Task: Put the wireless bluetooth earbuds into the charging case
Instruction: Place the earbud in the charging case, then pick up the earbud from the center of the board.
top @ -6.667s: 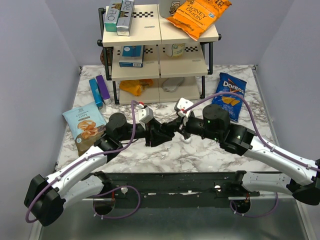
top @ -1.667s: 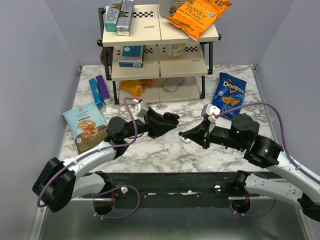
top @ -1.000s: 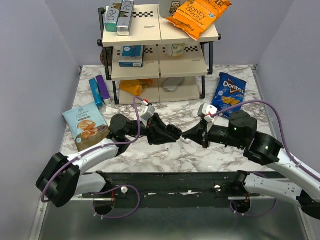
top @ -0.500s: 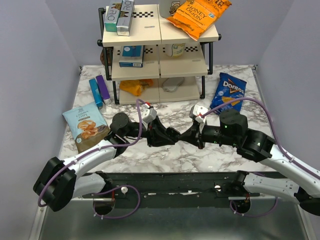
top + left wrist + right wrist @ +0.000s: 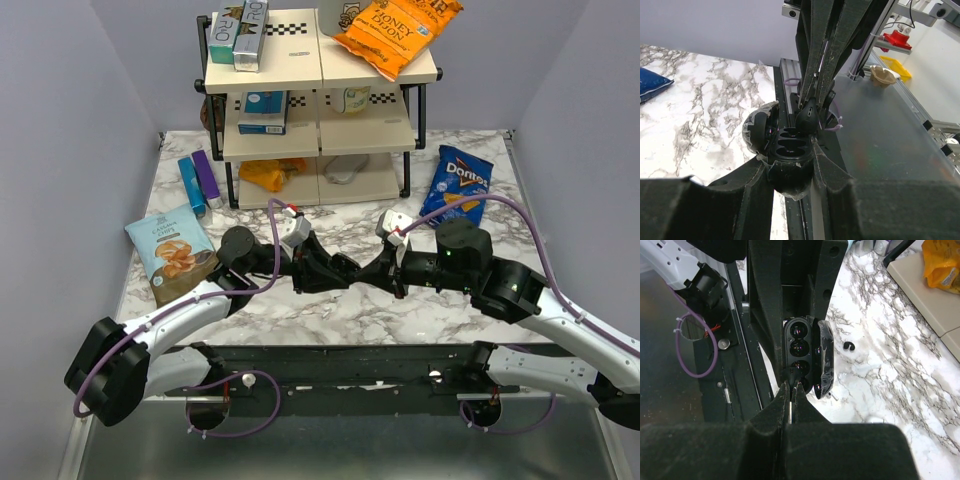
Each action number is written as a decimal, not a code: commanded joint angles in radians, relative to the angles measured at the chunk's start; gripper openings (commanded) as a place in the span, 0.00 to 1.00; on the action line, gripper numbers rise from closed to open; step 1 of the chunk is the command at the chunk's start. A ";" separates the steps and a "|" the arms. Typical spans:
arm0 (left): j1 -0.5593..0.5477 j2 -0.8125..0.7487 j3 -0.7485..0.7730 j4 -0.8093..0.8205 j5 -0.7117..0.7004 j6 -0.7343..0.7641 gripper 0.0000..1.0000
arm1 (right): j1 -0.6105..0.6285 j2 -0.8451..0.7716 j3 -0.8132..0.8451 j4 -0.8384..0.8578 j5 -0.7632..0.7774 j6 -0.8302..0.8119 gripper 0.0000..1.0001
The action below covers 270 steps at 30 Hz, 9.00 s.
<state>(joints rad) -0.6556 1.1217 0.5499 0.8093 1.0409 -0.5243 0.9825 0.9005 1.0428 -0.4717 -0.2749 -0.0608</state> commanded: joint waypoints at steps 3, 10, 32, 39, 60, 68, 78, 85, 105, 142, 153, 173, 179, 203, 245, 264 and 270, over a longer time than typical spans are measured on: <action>0.002 -0.022 -0.002 0.106 -0.002 -0.028 0.00 | 0.007 -0.002 -0.016 0.027 0.017 0.012 0.01; 0.002 -0.020 -0.027 0.203 -0.019 -0.085 0.00 | 0.007 0.000 -0.039 0.062 0.029 0.026 0.01; 0.001 -0.030 -0.047 0.225 -0.068 -0.082 0.00 | 0.005 -0.037 -0.029 0.073 0.082 0.059 0.39; 0.001 -0.083 -0.067 0.147 -0.152 -0.019 0.00 | 0.007 -0.167 -0.046 0.068 0.270 0.104 0.55; -0.018 -0.618 -0.183 -0.403 -0.530 0.110 0.00 | -0.125 0.555 -0.130 0.558 0.172 0.297 0.48; -0.021 -0.718 -0.188 -0.492 -0.581 0.116 0.00 | -0.125 0.894 0.109 0.512 0.129 0.257 0.53; -0.021 -0.790 -0.191 -0.544 -0.650 0.127 0.00 | -0.127 1.028 0.169 0.510 0.085 0.289 0.49; -0.021 -0.786 -0.194 -0.541 -0.645 0.126 0.00 | -0.113 1.009 0.143 0.538 0.043 0.303 0.40; -0.022 -0.778 -0.199 -0.527 -0.639 0.113 0.00 | -0.068 1.068 0.114 0.571 0.066 0.395 0.01; -0.024 -0.770 -0.205 -0.512 -0.640 0.106 0.00 | -0.153 0.893 -0.075 0.657 0.163 0.369 0.16; -0.024 -0.774 -0.206 -0.509 -0.639 0.101 0.00 | -0.145 0.971 0.060 0.610 0.019 0.316 0.40; -0.029 -0.766 -0.202 -0.522 -0.645 0.109 0.00 | -0.143 1.091 0.181 0.513 0.031 0.308 0.44; -0.029 -0.761 -0.202 -0.518 -0.642 0.109 0.00 | -0.145 1.103 0.180 0.509 0.040 0.305 0.45; -0.033 -0.767 -0.206 -0.519 -0.653 0.102 0.00 | -0.148 1.098 0.160 0.490 0.148 0.315 0.40; -0.042 -0.781 -0.208 -0.521 -0.656 0.102 0.00 | -0.104 1.104 0.195 0.492 0.117 0.319 0.54; -0.044 -0.775 -0.208 -0.515 -0.662 0.099 0.00 | -0.113 1.101 0.160 0.476 0.197 0.328 0.50; -0.045 -0.775 -0.209 -0.513 -0.662 0.099 0.00 | -0.116 1.094 0.152 0.476 0.226 0.329 0.48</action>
<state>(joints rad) -0.6960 0.3523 0.3401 0.2890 0.3985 -0.4164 0.8753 1.9820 1.2201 0.0505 -0.1112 0.2691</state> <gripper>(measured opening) 0.360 0.485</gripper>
